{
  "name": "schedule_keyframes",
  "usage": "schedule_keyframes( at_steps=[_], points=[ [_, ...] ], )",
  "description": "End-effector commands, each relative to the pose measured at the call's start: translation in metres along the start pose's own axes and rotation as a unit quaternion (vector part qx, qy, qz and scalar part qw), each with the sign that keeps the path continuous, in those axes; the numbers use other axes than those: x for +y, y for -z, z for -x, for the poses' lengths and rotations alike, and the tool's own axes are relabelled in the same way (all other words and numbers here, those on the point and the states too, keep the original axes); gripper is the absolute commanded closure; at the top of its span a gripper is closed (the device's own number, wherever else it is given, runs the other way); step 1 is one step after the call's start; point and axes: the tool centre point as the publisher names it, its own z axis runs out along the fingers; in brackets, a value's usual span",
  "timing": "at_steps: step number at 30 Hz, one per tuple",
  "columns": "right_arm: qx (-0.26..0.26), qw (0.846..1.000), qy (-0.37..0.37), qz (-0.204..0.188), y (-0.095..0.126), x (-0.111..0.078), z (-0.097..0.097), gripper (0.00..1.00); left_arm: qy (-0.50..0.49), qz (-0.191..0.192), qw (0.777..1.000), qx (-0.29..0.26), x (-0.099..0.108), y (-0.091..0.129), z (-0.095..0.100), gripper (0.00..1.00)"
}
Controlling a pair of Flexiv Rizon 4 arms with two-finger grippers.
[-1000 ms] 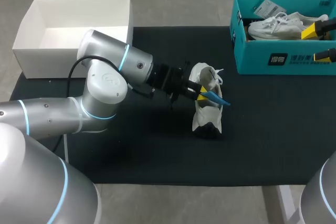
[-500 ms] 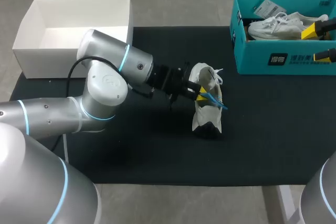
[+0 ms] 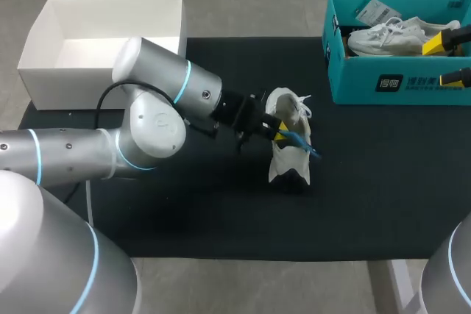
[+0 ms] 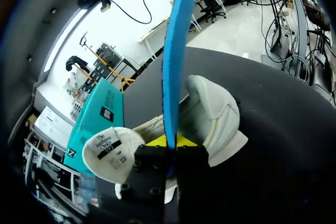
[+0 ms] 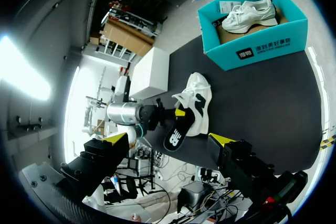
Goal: Take the shoe out of the shoebox, open the shoe tongue, remove and reinsert the insole, then place the shoe into the shoebox
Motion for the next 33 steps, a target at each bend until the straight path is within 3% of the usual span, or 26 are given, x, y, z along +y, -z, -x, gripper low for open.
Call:
schedule_keyframes(
  at_steps=[1, 3, 4, 6, 8, 10, 13, 20, 21, 23, 24, 33],
  points=[
    [-0.002, 1.0, -0.001, 0.0, 0.0, 0.0, 0.0, 0.0, 0.006, -0.003, 1.0, 0.0, 0.004, -0.006, 0.0, 1.0],
    [-0.002, 1.0, -0.001, 0.0, 0.0, 0.0, 0.0, 0.0, 0.008, -0.014, 1.0, -0.001, 0.001, -0.003, -0.001, 1.0],
    [-0.002, 1.0, -0.001, 0.0, 0.0, 0.0, 0.0, 0.0, 0.01, -0.021, 1.0, -0.001, -0.002, -0.001, -0.001, 0.92],
    [-0.002, 1.0, -0.001, 0.0, 0.0, 0.0, 0.0, 0.0, 0.015, -0.041, 0.999, -0.003, -0.008, 0.004, 0.0, 0.55],
    [-0.002, 1.0, -0.001, 0.0, 0.0, 0.0, 0.0, 0.0, 0.012, -0.054, 0.998, -0.008, -0.015, 0.008, 0.0, 0.37],
    [-0.002, 1.0, -0.001, 0.0, 0.0, 0.0, 0.0, 0.0, 0.011, -0.065, 0.998, -0.008, -0.021, 0.012, 0.0, 0.31],
    [-0.002, 1.0, -0.001, 0.0, 0.0, 0.0, 0.0, 0.0, 0.005, -0.073, 0.997, -0.006, -0.031, 0.017, 0.0, 0.36],
    [-0.002, 1.0, -0.001, 0.0, 0.0, 0.0, 0.0, 0.0, -0.009, -0.1, 0.995, 0.007, -0.049, 0.02, -0.004, 0.58],
    [-0.002, 1.0, -0.001, 0.0, 0.0, 0.0, 0.0, 0.0, -0.011, -0.101, 0.995, 0.012, -0.05, 0.019, -0.005, 0.63],
    [-0.002, 1.0, -0.001, 0.0, 0.0, 0.0, 0.0, 0.0, -0.01, -0.102, 0.995, 0.012, -0.049, 0.017, -0.005, 0.94],
    [-0.002, 1.0, -0.001, 0.0, 0.0, 0.0, 0.0, 0.0, -0.01, -0.103, 0.995, 0.014, -0.048, 0.016, -0.005, 1.0],
    [-0.002, 1.0, -0.001, 0.0, 0.0, 0.0, 0.0, 0.0, 0.0, -0.09, 0.995, 0.03, -0.035, 0.008, -0.006, 1.0]
  ],
)
